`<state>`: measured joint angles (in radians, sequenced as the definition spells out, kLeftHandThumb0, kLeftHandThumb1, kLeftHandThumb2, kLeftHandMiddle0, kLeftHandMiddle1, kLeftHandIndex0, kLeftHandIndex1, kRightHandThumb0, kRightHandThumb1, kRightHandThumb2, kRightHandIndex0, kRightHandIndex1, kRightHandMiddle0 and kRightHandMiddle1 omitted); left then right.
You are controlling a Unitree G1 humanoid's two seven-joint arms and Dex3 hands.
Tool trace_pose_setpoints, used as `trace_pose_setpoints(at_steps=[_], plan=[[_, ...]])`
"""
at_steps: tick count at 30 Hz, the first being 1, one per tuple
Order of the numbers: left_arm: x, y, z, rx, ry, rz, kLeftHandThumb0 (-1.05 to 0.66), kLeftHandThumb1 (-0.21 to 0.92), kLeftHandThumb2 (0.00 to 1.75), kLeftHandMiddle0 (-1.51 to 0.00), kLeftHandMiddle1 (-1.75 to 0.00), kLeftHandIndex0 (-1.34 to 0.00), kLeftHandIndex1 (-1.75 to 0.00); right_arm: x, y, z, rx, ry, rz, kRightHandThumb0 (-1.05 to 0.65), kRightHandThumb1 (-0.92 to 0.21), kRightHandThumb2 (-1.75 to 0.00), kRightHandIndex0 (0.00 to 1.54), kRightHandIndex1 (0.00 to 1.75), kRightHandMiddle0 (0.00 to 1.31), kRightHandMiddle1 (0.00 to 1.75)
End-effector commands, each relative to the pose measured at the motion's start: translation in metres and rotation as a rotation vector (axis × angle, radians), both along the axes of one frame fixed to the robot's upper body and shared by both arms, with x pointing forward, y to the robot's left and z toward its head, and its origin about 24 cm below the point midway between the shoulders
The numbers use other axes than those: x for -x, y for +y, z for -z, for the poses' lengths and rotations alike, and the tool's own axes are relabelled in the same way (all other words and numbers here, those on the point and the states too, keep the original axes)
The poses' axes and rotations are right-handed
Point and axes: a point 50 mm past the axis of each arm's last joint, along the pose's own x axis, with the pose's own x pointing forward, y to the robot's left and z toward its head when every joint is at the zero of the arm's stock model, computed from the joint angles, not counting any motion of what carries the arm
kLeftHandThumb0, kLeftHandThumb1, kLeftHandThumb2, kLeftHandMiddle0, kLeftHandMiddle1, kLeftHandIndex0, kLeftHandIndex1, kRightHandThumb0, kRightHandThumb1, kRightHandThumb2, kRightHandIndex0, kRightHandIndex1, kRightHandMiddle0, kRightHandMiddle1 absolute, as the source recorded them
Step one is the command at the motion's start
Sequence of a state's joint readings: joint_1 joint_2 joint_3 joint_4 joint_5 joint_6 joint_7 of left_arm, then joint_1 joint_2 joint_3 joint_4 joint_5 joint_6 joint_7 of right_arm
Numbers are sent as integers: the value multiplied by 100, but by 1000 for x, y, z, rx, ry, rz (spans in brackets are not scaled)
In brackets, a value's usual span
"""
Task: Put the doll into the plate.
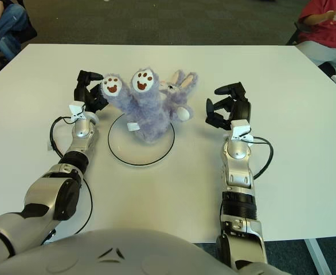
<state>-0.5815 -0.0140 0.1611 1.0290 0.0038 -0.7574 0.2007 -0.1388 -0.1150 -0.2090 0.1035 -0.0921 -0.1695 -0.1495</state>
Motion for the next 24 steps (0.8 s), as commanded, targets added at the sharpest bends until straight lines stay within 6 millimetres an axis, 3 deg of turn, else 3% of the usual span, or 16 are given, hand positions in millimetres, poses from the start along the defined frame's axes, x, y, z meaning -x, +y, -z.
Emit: trace_pose_setpoints(at_steps=[1,7,9,16,20,24], plan=[[22,3,36,10,123,-25,-39,66,88,-91,-175,-36,-175,-4,-5,-4,6,-24,2,-1,-33,-123,73,157,39,166],[22,3,37,10,130,-16,-38,67,86,-92,-175,-35,-175,-5,-6,0,-1,2,6,-1,-34,-123,73,157,39,167],[22,3,37,14,134,-14,-38,68,86,-92,-175,-34,-175,-5,-7,1,-5,9,7,-1,-35,-120,61,161,46,165],[22,2,38,10,138,-8,-38,68,85,-92,-175,-34,-175,-6,-10,7,5,34,12,-1,-37,-119,54,164,51,164],[22,3,38,2,138,-6,-38,68,86,-92,-175,-34,-175,-7,-11,9,9,41,12,-1,-37,-119,53,164,51,164],[22,3,38,0,138,-1,-39,67,87,-92,-175,-35,-175,-7,-11,11,9,45,14,-1,-36,-119,66,160,42,163]])
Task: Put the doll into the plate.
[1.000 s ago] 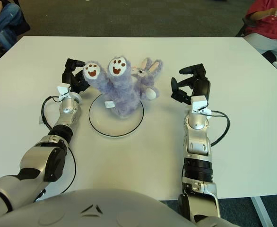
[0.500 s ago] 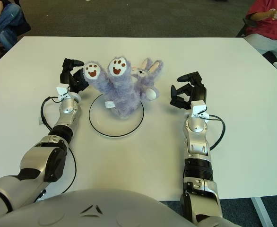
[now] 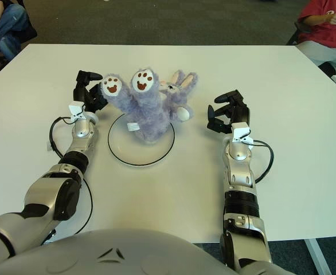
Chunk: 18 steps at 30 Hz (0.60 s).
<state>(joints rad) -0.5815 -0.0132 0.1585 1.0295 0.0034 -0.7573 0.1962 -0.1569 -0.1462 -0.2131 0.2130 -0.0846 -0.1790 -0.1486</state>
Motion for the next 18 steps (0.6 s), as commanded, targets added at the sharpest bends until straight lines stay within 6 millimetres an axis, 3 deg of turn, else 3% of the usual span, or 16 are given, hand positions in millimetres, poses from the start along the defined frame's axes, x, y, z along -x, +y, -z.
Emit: trace_pose_setpoints(at_steps=[1,18], plan=[[22,4,38,3,137,-5,-39,67,87,-93,-175,-35,-175,-4,-2,-5,5,-30,4,-1,-36,-118,68,158,41,163],[21,3,38,-9,149,3,-38,67,86,-96,-175,-34,-175,-6,-4,2,21,3,23,-1,-38,-116,70,153,38,166]])
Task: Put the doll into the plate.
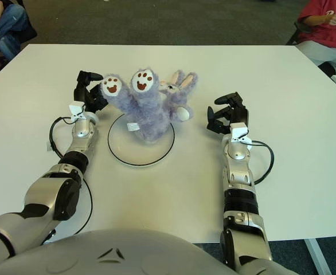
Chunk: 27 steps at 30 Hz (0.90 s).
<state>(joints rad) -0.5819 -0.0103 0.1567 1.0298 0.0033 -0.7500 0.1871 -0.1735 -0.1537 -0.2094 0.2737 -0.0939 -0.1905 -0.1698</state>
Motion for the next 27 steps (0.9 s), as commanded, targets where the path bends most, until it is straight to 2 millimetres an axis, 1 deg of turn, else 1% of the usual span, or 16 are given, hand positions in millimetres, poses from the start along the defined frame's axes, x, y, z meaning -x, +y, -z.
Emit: trace_pose_setpoints(at_steps=[1,27], plan=[[22,3,38,-4,142,-5,-38,67,86,-96,-175,-35,-175,-3,-2,-5,18,-24,4,-1,-38,-116,70,153,38,166],[23,3,39,10,143,17,-38,68,86,-97,-175,-34,-175,-3,-4,0,82,21,8,-1,-40,-111,70,153,41,159]])
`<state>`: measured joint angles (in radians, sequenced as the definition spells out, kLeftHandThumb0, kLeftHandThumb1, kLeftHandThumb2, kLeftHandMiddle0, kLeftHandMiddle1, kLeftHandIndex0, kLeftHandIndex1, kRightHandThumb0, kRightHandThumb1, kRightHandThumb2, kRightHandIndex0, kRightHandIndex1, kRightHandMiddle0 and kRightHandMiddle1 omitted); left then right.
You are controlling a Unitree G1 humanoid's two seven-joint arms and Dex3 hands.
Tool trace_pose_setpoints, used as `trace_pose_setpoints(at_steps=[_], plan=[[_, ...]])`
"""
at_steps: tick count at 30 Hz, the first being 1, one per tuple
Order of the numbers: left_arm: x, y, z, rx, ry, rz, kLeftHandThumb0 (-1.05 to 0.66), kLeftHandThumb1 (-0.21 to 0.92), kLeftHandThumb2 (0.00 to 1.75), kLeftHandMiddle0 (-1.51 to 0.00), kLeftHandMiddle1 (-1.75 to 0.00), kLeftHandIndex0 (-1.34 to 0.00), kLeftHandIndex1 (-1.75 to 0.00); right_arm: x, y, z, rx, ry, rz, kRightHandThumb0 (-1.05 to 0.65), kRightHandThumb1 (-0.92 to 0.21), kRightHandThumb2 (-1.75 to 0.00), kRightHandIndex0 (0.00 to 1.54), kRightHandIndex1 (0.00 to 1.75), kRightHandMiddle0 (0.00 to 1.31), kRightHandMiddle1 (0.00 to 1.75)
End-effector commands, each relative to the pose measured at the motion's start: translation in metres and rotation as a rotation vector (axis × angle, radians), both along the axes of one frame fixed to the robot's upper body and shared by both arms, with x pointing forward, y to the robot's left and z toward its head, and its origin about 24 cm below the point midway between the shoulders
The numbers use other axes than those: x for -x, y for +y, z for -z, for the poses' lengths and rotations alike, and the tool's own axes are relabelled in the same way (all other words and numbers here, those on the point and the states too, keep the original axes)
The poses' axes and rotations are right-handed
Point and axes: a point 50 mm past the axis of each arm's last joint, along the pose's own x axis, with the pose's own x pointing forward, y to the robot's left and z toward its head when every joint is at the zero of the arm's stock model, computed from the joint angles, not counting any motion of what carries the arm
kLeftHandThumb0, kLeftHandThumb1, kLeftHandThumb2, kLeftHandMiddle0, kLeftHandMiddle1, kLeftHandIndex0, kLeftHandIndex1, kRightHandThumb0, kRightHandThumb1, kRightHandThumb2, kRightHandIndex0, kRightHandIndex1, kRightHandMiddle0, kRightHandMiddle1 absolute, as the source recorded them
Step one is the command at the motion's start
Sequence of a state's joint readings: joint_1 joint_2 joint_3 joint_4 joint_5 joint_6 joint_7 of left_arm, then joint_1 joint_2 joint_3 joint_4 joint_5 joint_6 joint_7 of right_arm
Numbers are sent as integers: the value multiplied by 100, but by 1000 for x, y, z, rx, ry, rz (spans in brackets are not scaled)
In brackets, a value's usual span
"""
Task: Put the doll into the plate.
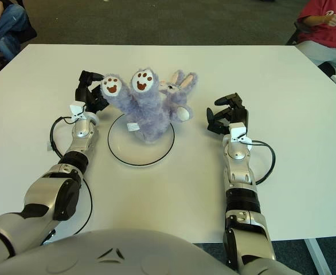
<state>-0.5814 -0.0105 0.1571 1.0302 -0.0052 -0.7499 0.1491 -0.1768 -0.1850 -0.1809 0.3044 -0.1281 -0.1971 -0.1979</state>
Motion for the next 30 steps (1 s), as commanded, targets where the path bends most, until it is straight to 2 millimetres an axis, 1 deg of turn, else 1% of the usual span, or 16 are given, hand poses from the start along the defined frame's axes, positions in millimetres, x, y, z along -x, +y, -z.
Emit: trace_pose_setpoints(at_steps=[1,13,14,17,22,30], plan=[[23,5,39,10,144,-16,-38,67,86,-97,-175,-35,-175,-2,-3,-2,19,0,4,-1,-40,-111,70,153,41,159],[23,5,39,8,145,-7,-39,65,89,-98,-175,-36,-175,-3,-3,-1,25,19,11,-1,-40,-111,69,156,40,158],[23,5,39,8,145,-7,-39,65,89,-98,-175,-36,-175,-3,-3,-1,26,19,11,-1,-41,-111,63,157,44,159],[23,5,40,5,148,-4,-39,65,90,-98,-175,-36,-175,-3,-3,-1,29,20,11,-1,-41,-111,56,159,49,160],[23,5,40,8,151,-2,-39,64,90,-99,-175,-37,-175,-4,-3,0,30,25,10,-1,-41,-111,53,160,51,160],[22,5,40,7,152,-3,-39,63,92,-99,-175,-37,-175,-4,-3,-1,37,30,14,-1,-41,-111,52,160,51,160]])
